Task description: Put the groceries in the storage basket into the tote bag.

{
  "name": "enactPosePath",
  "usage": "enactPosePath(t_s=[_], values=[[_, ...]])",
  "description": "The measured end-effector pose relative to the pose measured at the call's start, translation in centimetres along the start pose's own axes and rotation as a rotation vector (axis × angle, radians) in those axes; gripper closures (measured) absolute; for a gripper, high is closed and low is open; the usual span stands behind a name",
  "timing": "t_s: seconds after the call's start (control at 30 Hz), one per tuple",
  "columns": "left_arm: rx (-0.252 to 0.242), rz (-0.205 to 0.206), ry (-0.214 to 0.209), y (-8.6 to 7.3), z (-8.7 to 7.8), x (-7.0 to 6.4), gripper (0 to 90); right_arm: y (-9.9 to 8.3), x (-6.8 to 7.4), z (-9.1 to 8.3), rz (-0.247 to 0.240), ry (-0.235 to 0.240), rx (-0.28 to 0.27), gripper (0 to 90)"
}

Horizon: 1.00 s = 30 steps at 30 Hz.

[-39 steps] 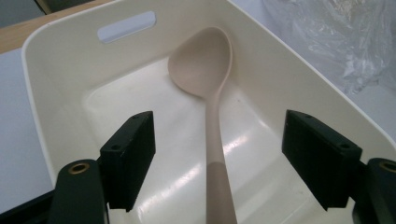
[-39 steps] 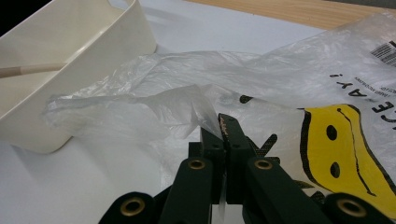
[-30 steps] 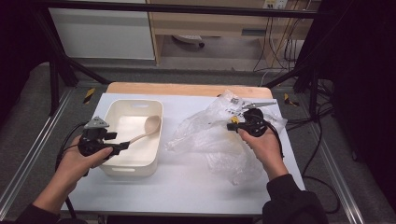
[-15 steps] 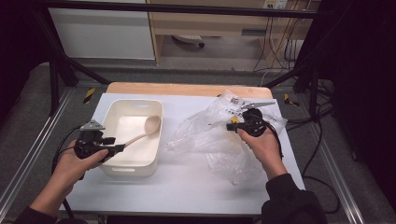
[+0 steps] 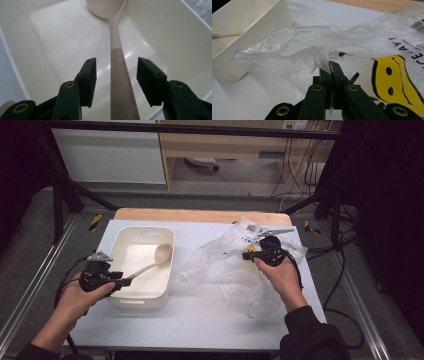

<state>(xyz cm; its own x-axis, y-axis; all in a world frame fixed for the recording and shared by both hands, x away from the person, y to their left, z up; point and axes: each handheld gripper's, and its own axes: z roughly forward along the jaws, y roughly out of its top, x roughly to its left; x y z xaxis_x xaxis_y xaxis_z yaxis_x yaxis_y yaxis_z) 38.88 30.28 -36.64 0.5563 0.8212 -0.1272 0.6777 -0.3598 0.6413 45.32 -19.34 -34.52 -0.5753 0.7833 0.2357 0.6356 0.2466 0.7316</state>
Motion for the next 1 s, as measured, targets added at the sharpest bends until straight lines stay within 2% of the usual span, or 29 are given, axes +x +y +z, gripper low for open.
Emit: enactPosePath(t_s=[0.4,0.7,1.0], values=[[0.031,-0.001,-0.012,-0.33,0.25,0.19,56.3,0.0,-0.04,0.04,0.004,0.0,0.0,90.0],[0.08,0.006,-0.023,-0.5,0.64,0.34,58.0,0.0,-0.09,0.04,0.003,-0.002,0.0,90.0],[0.091,0.019,-0.034,-0.44,0.68,0.39,61.2,0.02,-0.03,0.17,0.003,-0.001,-0.001,90.0]])
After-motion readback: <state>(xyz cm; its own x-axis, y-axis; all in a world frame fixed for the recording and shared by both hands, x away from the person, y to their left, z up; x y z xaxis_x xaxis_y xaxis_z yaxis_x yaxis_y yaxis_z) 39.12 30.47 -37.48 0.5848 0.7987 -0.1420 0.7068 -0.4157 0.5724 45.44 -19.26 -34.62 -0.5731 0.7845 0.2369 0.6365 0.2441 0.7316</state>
